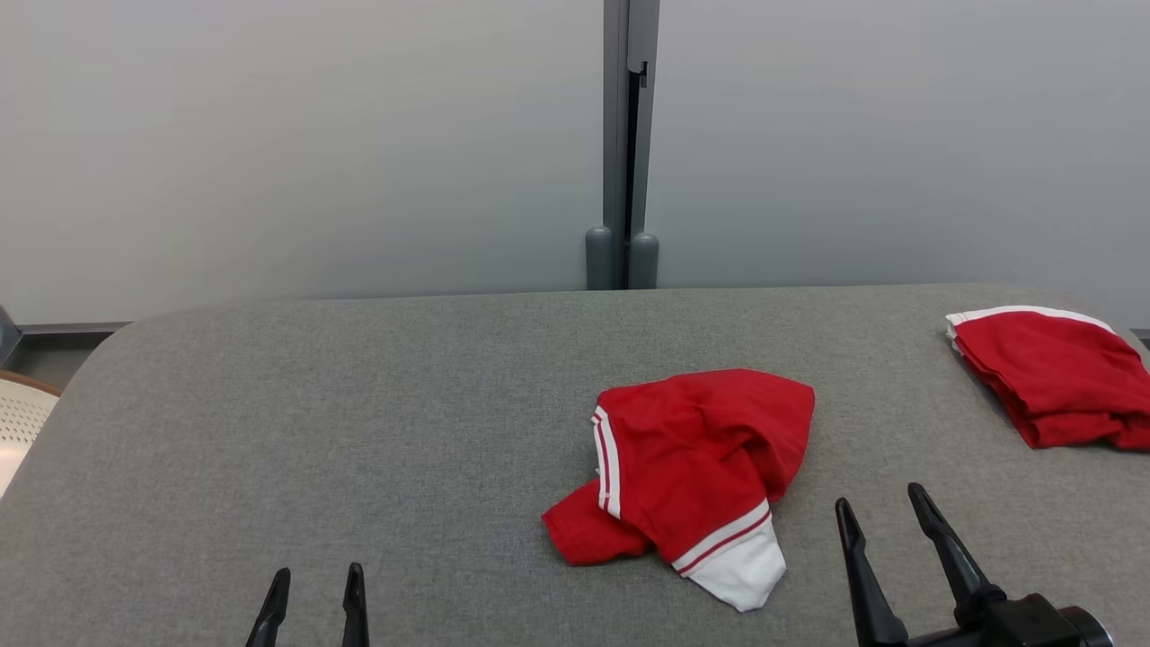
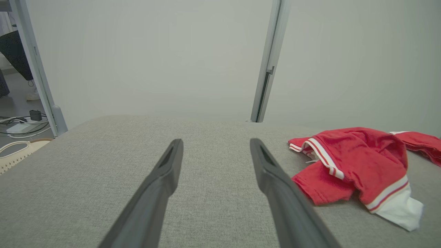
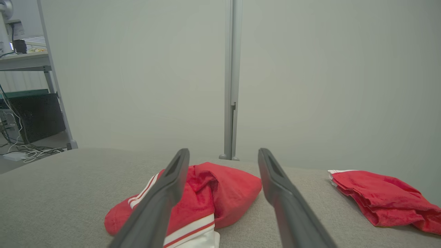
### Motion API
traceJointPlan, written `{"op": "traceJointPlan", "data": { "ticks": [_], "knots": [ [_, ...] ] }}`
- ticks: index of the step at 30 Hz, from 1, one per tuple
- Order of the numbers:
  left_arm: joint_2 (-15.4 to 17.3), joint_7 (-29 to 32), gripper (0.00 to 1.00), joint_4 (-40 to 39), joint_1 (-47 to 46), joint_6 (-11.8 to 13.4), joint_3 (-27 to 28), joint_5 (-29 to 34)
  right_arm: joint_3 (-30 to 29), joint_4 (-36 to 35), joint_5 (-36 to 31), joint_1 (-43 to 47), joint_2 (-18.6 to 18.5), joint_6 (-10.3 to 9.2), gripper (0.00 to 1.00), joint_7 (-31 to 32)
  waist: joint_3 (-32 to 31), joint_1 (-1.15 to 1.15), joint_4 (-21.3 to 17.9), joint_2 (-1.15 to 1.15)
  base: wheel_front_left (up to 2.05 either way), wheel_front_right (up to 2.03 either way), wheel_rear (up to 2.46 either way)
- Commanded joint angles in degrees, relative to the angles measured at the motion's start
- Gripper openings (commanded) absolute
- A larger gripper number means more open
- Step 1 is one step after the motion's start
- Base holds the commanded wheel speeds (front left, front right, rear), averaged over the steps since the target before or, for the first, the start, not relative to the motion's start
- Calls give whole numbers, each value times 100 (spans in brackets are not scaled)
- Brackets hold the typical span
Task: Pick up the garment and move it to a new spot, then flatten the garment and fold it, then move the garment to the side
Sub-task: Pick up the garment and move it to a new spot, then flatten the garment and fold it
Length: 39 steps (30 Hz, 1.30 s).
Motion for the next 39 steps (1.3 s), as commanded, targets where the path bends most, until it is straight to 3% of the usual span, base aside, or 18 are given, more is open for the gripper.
{"op": "traceJointPlan", "data": {
  "ticks": [1, 12, 17, 24, 27, 30, 33, 37, 39],
  "knots": [
    [16, 1, 100, -1, -53, -14, 16, 41, -10, 5, 13, 12, -12, -11, 100, -3, -2, 0, 1, 0, 0, 0, 0],
    [16, 1, 100, 26, -74, -63, -42, 167, 3, 6, 65, -21, -12, -11, 100, -3, -9, 0, 13, 0, 0, 0, 0],
    [12, 1, 100, 363, -338, -380, -357, 264, -7, -40, 55, -71, -11, -11, 100, -3, 96, 0, 30, 0, 0, 0, 0],
    [15, 1, 100, 1490, -1271, -791, -1351, 54, 23, -61, -19, -237, -12, -12, 100, -3, 428, 0, -79, 0, 0, 0, 0],
    [18, 81, 100, 2038, -1808, -900, -1925, -468, 40, -60, -82, -343, -13, -11, 100, -2, 602, 0, -223, 0, 0, 0, 0],
    [19, 330, 100, 2328, -2230, -959, -2428, -1658, 78, -64, -161, -440, -11, -11, 100, -2, 752, 0, -385, 0, 0, 0, 0],
    [18, 507, 100, 2511, -2670, -985, -2878, -2462, 85, -82, -227, -536, -14, -11, 100, -3, 931, 0, -559, 0, 0, 0, 0],
    [22, 576, 100, 2752, -3102, -986, -3259, -3134, 23, -107, -277, -659, -12, -11, 100, -2, 1165, 0, -751, 0, 0, 0, 0],
    [22, 548, 100, 2979, -3326, -822, -3355, -3220, 36, -127, -292, -726, -11, -11, 100, -3, 1263, 0, -842, 0, 0, 0, 0]
  ]
}}
